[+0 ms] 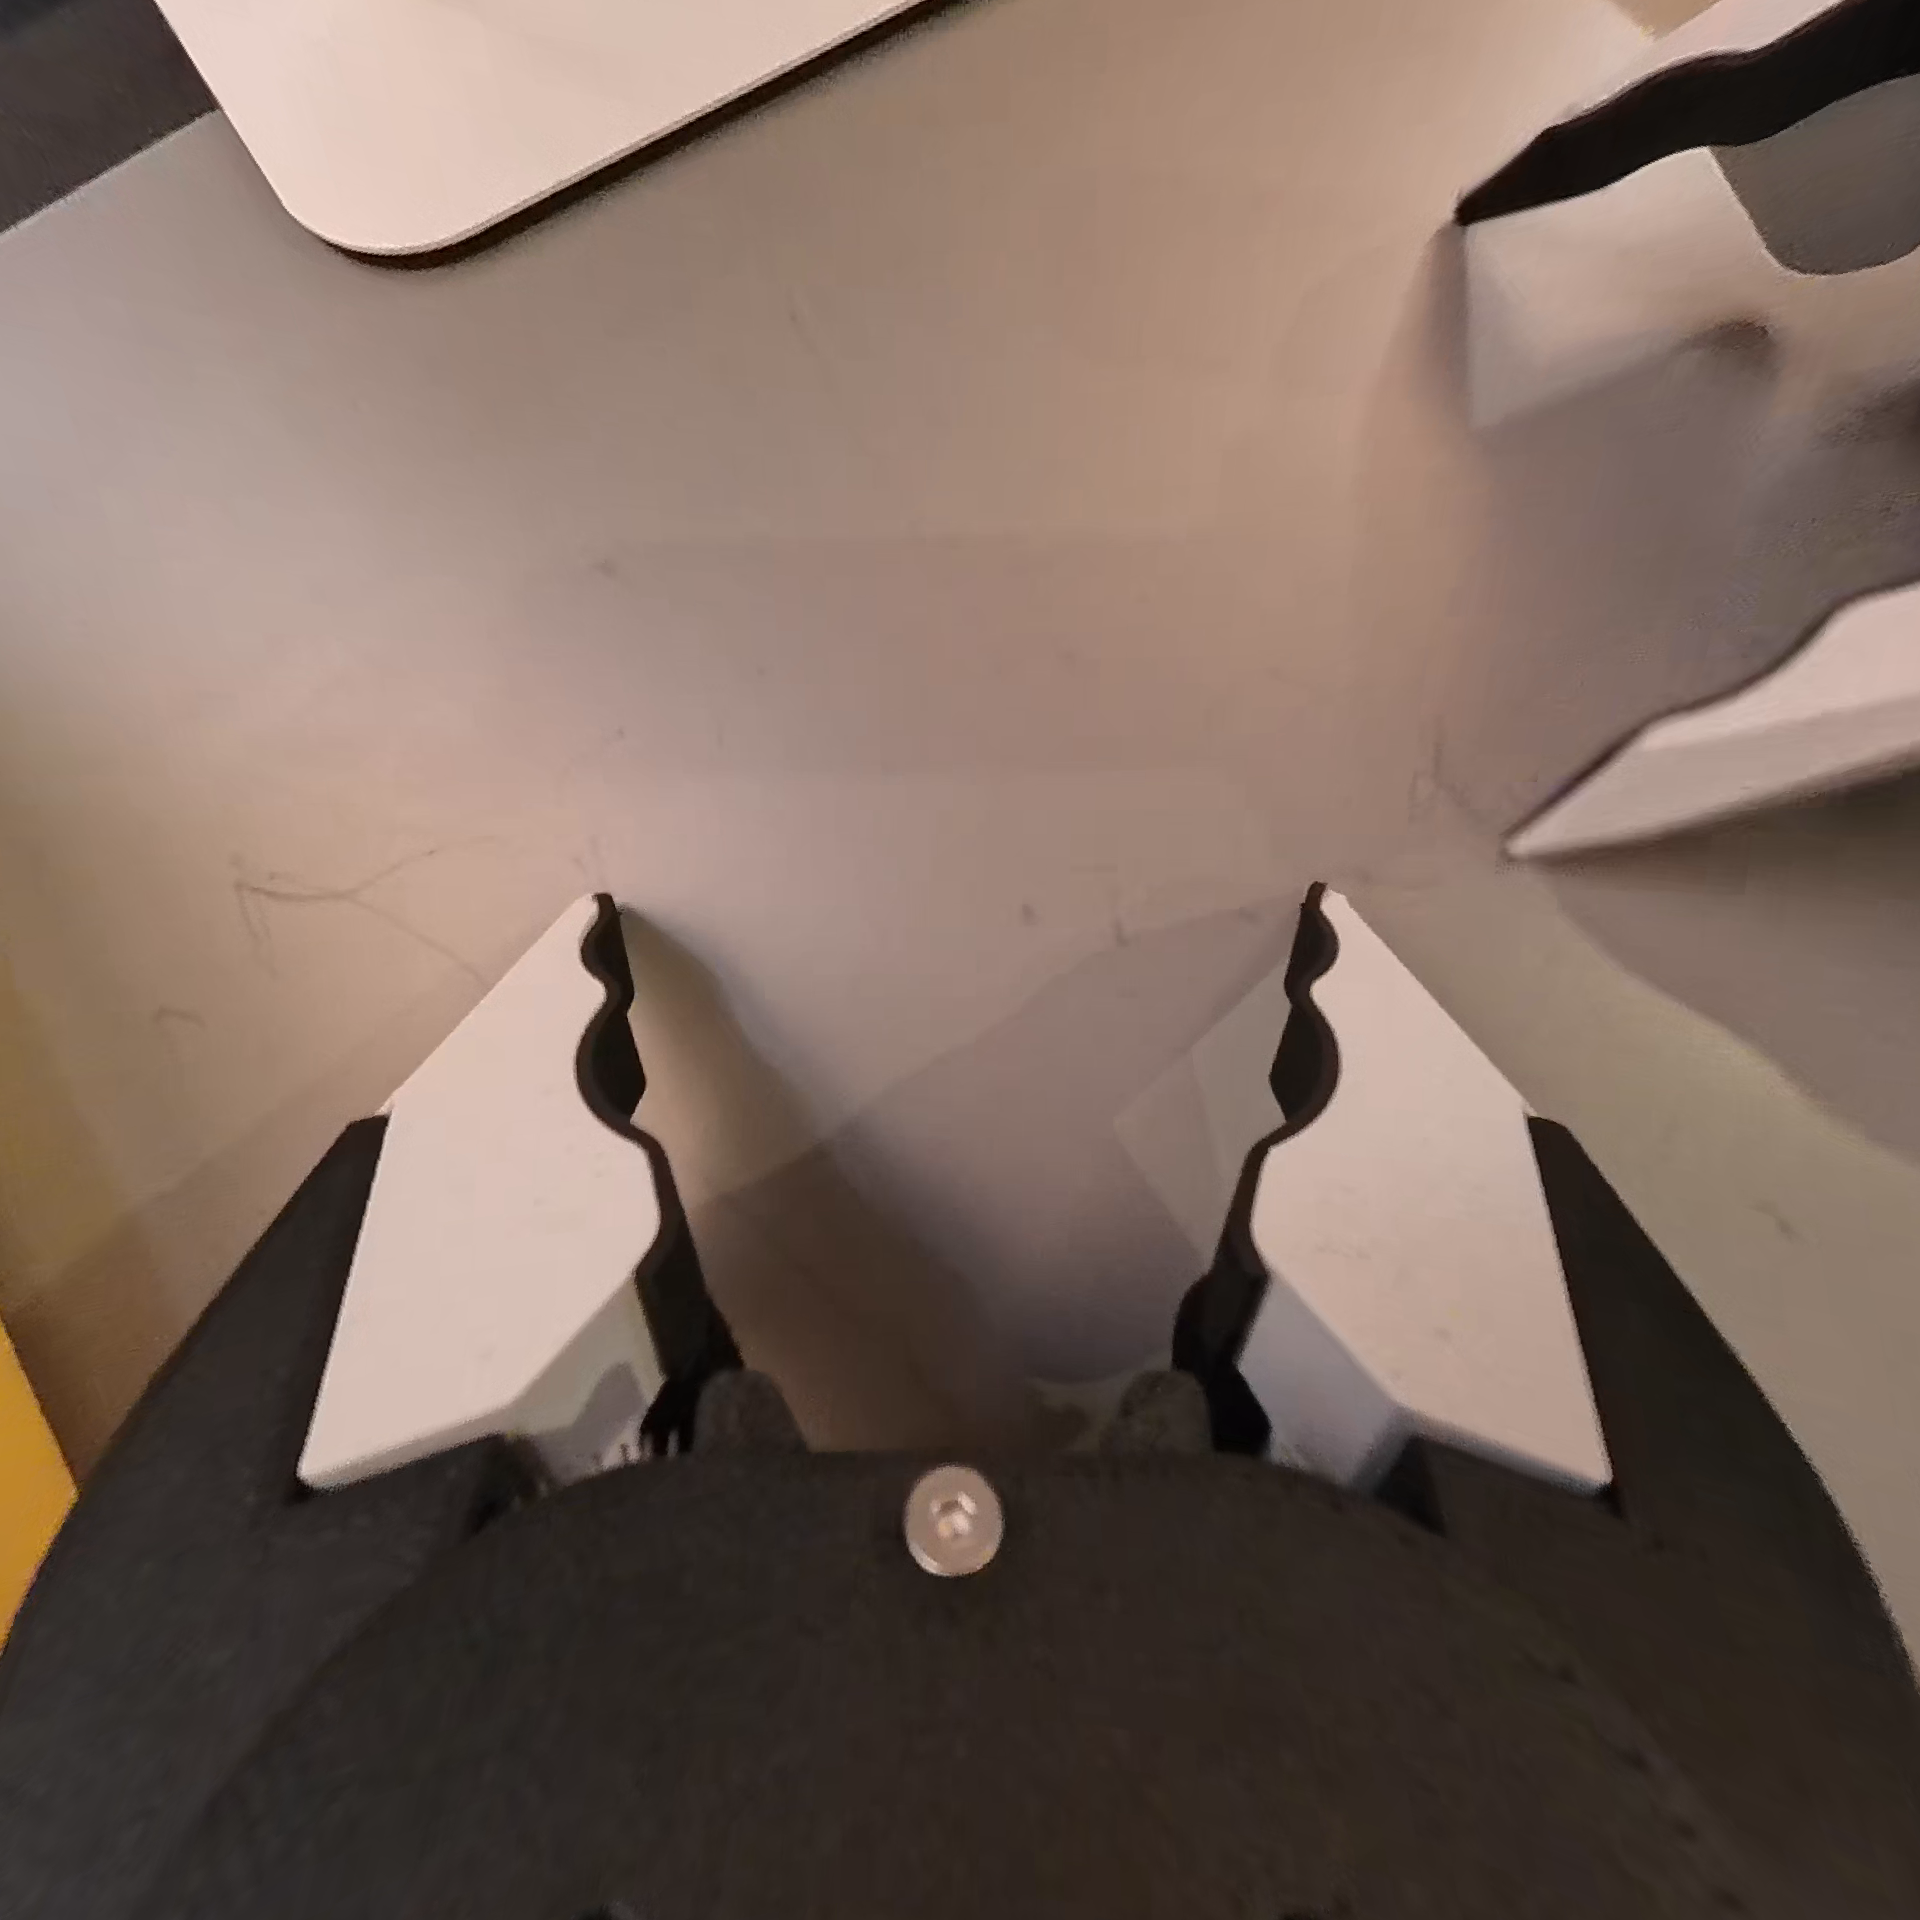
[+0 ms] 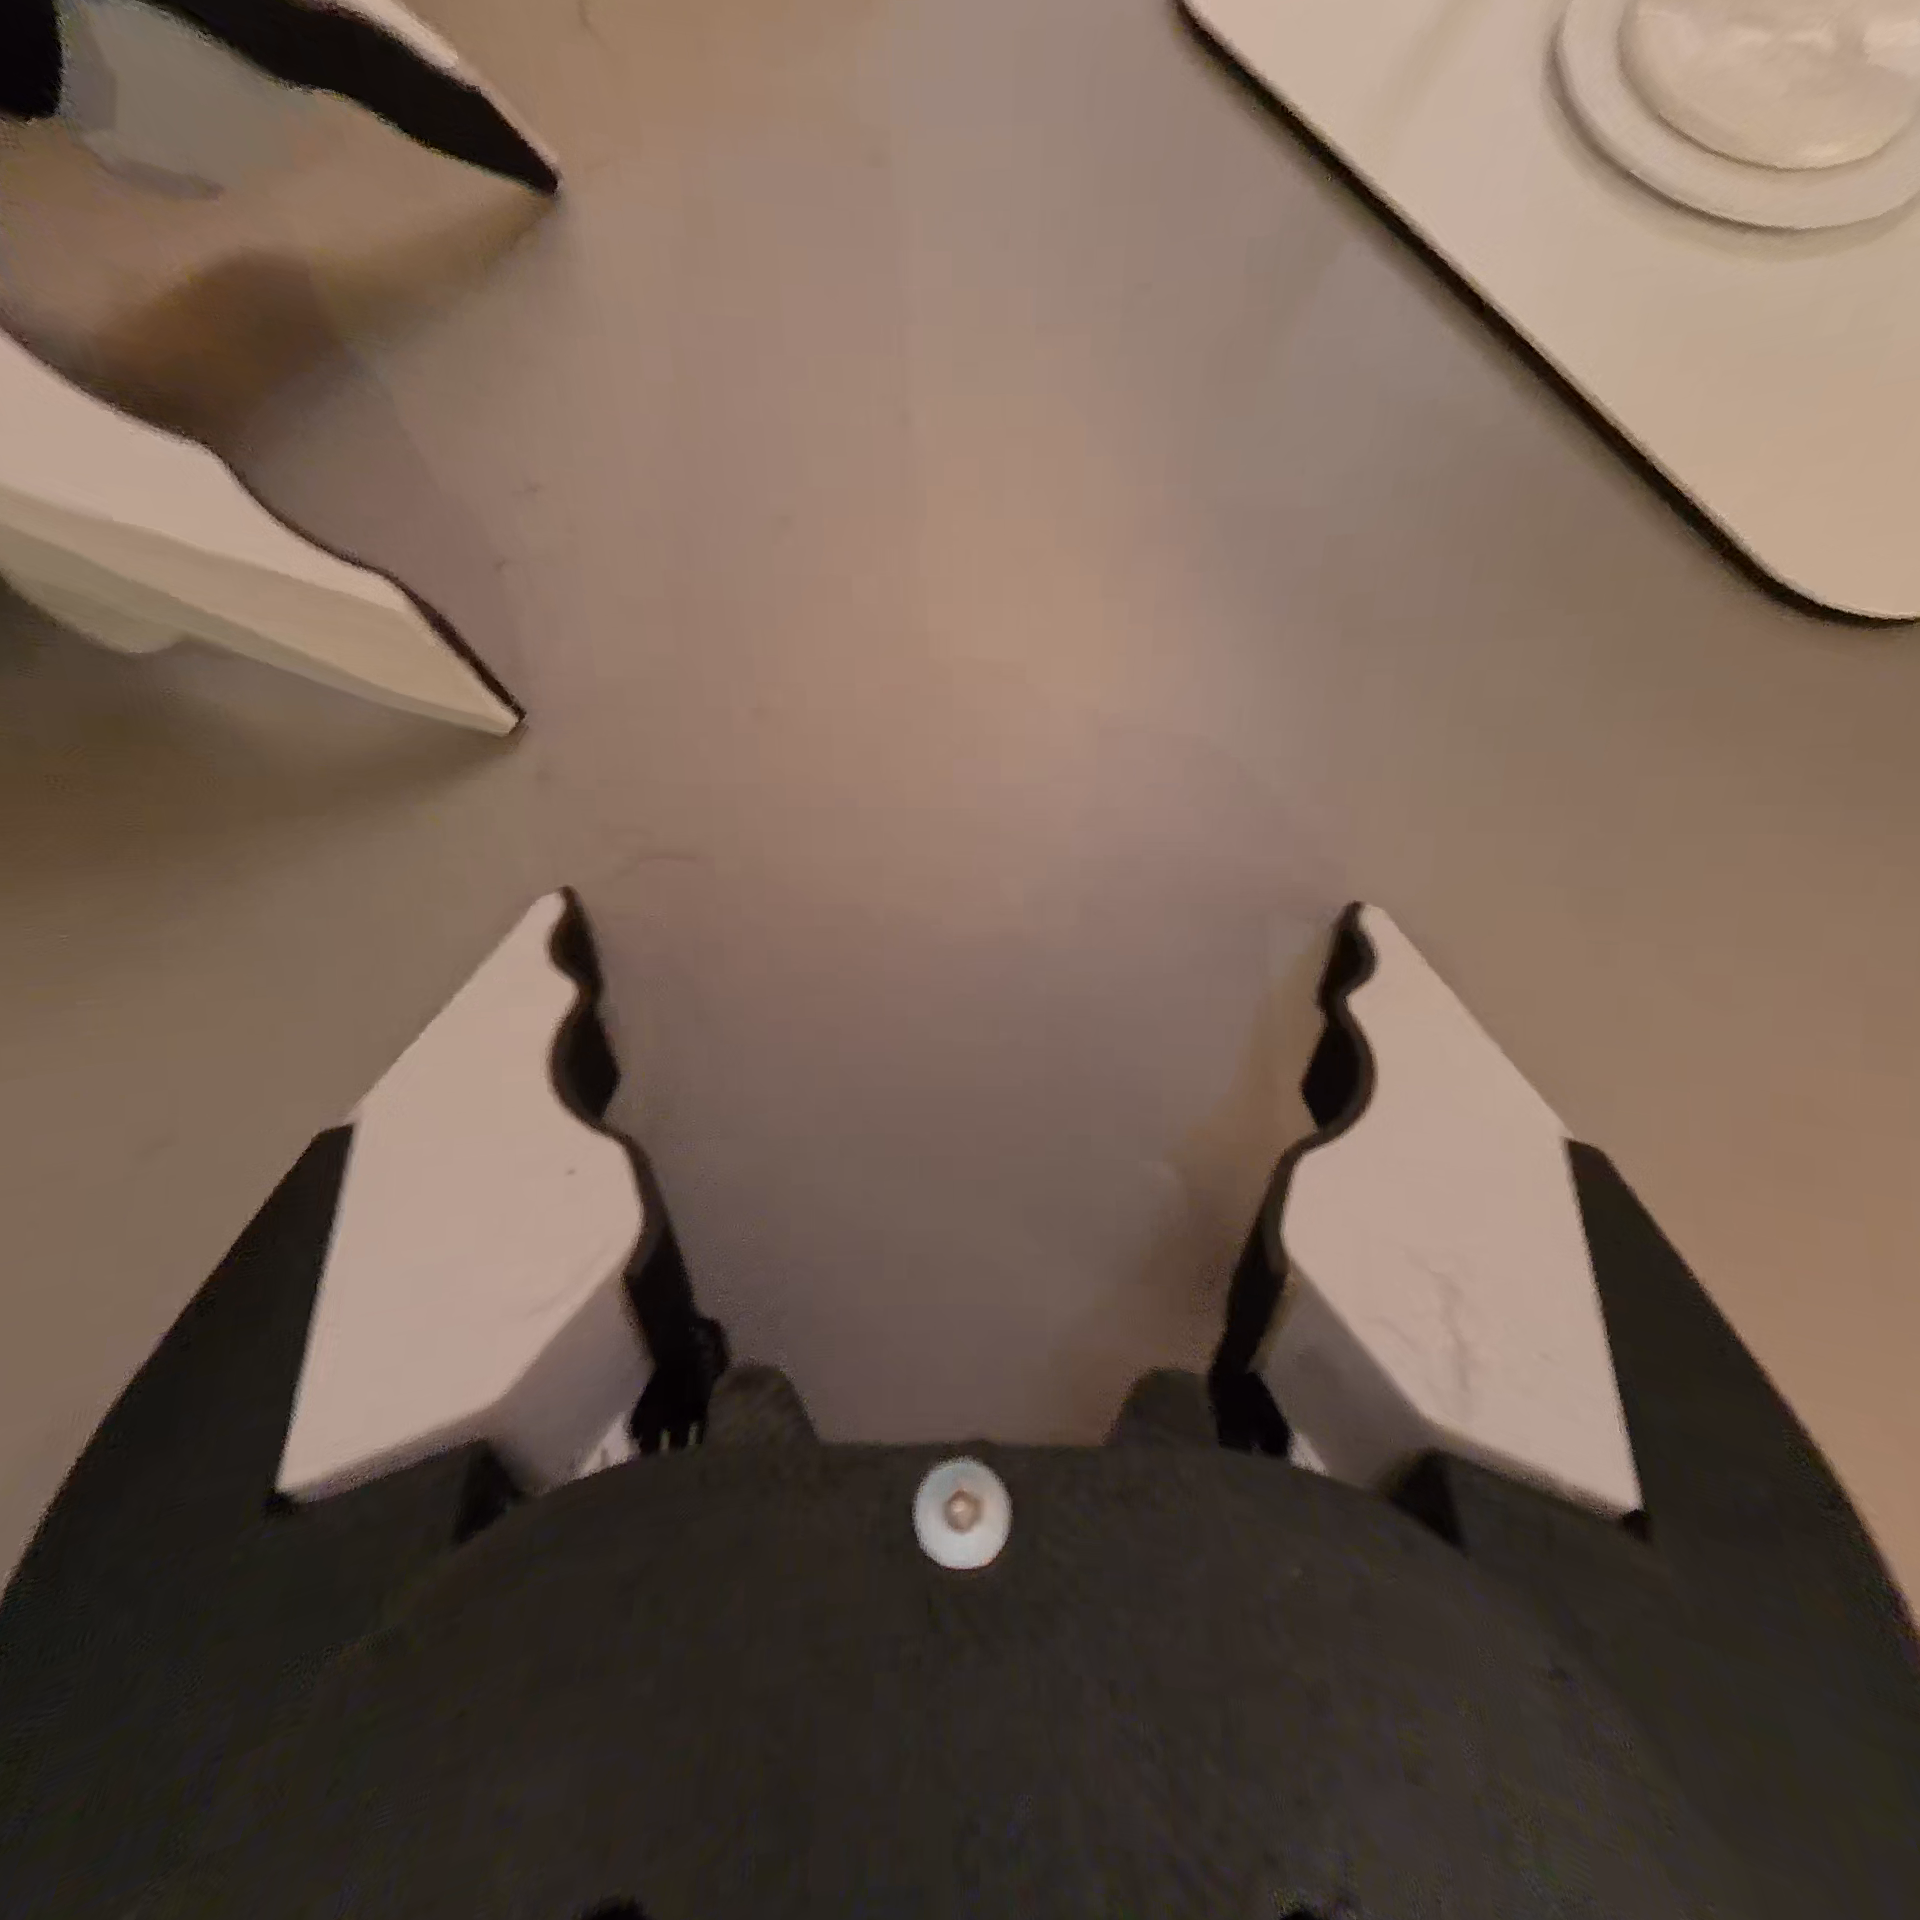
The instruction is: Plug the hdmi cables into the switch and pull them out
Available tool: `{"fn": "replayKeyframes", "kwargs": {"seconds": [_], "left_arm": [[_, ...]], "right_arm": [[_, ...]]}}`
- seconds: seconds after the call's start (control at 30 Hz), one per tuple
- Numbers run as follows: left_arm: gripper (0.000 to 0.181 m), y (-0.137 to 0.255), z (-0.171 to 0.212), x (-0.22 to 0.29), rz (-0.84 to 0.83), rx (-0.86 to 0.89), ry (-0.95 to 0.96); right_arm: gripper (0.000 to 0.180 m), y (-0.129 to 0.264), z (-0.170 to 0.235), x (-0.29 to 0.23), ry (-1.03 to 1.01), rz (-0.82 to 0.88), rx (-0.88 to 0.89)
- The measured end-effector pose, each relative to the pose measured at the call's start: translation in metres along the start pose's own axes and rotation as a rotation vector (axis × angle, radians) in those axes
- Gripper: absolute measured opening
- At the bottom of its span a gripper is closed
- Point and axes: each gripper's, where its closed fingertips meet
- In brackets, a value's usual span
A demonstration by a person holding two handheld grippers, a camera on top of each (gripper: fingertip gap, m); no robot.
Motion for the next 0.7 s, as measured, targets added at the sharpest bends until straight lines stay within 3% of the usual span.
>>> {"fn": "replayKeyframes", "kwargs": {"seconds": [0.07,0.7], "left_arm": [[0.123,0.0,0.0,0.0,-0.004,0.002,-0.004],[0.124,0.0,0.0,-0.001,-0.001,0.0,-0.003]], "right_arm": [[0.16,-0.004,0.003,-0.009,0.033,-0.017,-0.031],[0.16,-0.003,0.004,-0.017,0.01,-0.007,-0.029]]}}
Point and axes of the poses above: each gripper's, where its closed fingertips meet, y back along the fingers, z out of its underside, x = y × z across the jaws, and after that the axes turned 15 degrees about -x, right-handed
